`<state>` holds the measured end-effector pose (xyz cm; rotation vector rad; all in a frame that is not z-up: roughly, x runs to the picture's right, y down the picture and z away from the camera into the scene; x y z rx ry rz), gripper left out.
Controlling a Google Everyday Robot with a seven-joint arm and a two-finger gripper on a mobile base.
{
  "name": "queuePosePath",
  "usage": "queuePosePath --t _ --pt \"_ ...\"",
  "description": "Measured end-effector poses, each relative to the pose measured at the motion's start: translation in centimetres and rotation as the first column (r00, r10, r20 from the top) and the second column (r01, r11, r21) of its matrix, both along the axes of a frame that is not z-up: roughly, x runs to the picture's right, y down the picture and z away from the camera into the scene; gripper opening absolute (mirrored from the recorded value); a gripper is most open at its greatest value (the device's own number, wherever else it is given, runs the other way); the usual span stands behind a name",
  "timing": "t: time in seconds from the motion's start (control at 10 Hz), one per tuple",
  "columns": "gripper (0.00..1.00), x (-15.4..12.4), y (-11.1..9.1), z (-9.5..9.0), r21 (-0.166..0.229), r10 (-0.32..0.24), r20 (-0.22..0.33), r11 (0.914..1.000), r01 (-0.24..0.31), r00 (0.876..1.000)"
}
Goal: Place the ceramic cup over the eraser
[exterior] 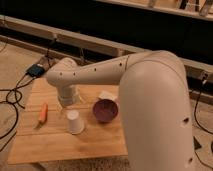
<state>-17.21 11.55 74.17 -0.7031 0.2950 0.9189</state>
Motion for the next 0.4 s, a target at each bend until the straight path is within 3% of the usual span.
queuePosePath --t 0.4 --pt "0.8 -0.15 0.06 -0.04 0.0 -0.003 0.003 1.0 0.003 1.0"
